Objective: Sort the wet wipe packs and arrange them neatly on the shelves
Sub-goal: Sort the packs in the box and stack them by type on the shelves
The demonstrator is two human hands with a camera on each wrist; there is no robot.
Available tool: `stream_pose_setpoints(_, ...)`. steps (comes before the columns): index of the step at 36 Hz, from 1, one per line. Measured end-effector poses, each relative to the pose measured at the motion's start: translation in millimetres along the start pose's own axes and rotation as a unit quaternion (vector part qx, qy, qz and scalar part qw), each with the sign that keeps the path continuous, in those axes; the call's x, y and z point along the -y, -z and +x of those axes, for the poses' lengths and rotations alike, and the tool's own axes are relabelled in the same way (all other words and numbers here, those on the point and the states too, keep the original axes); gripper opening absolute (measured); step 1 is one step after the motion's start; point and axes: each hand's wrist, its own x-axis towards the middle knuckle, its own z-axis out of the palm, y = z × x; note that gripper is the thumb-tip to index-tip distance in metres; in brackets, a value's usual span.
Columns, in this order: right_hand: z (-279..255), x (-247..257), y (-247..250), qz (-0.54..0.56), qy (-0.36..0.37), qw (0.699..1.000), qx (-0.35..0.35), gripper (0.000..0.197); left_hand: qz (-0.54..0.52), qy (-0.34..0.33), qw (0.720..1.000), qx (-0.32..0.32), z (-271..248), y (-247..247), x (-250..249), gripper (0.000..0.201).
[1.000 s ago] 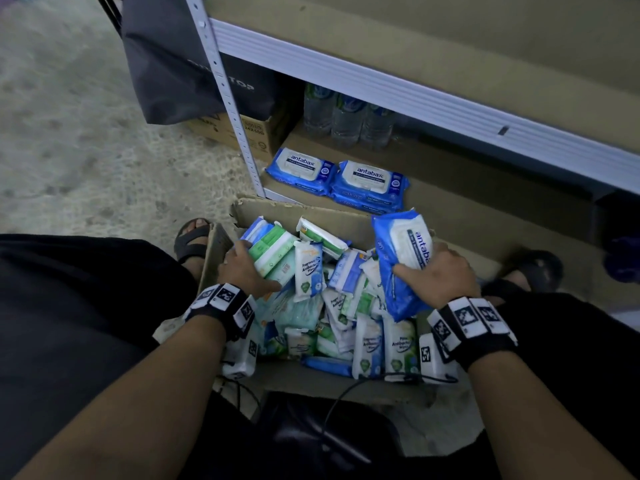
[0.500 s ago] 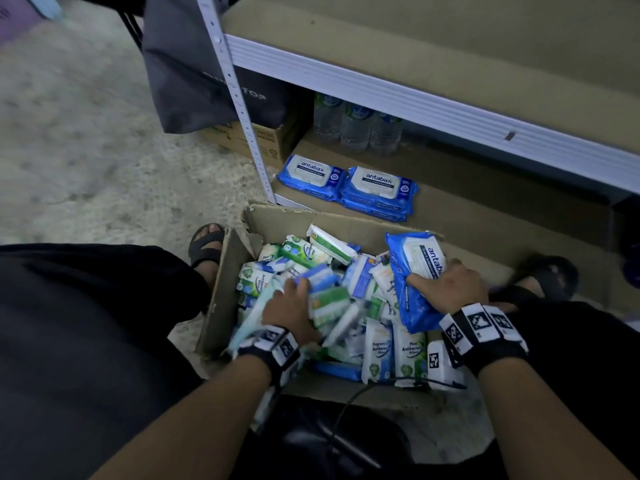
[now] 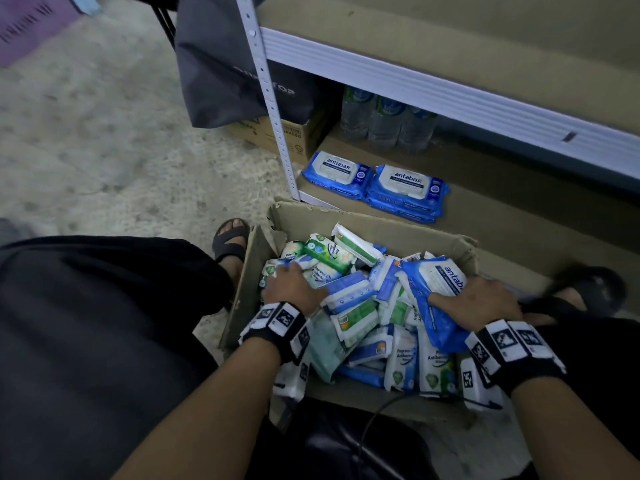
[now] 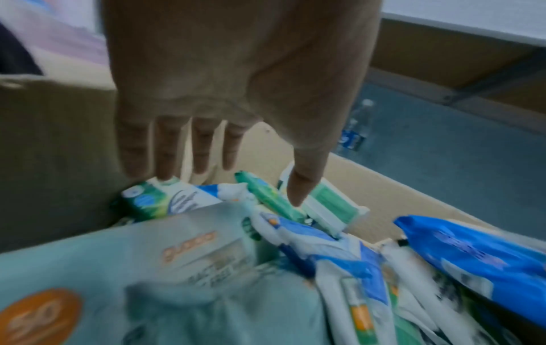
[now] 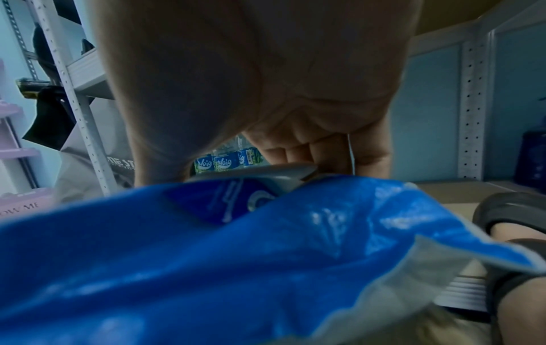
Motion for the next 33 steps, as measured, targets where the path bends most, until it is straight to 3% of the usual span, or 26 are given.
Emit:
stream_pose_setpoints(2,-2,2,0,-0.013,0.002,1.000,-0.005,0.061,-0.021,0.063,0.996,0.067,8,-3,9,0.111)
stream_pose_setpoints(4,-5,5,0,-0.019,0.003,1.000,-0.006,0.059,-0.044,0.079,0.987,0.129,8,-9,15,0.112)
stream_pose_setpoints(6,-6,7,1,-0.022,-0.001,1.000,-0.007,0.059,-0.058,0.061,0.984,0.158,4,-15,18,0.101)
stream_pose_setpoints(9,-5,7,1,-0.032,-0.007,0.999,0.001,0.060,-0.030,0.027,0.985,0.167,-4,-20,14,0.104)
stream_pose_setpoints(14,-4,6,-2,-0.032,-0.010,0.999,-0.008,0.073,-0.030,-0.065,0.971,0.230,-17,-31,-4,0.081)
stream_pose_setpoints(16,-3,7,-3,-0.034,-0.016,0.999,-0.006,0.074,-0.020,-0.094,0.966,0.241,-24,-33,-13,0.074)
stream_pose_setpoints(21,-2,8,-5,-0.020,-0.029,0.999,-0.005,0.077,0.036,-0.146,0.957,0.247,-52,-40,-42,0.088)
stream_pose_setpoints(24,-2,8,-7,-0.027,-0.032,0.999,-0.003,0.080,0.047,-0.147,0.955,0.253,-62,-42,-47,0.102)
stream_pose_setpoints(31,-5,12,-5,-0.046,-0.044,0.998,-0.009,0.074,0.050,-0.159,0.950,0.266,-66,-43,-47,0.111)
stream_pose_setpoints(33,-5,14,-6,-0.046,-0.047,0.998,-0.012,0.076,0.045,-0.153,0.949,0.271,-63,-42,-46,0.105)
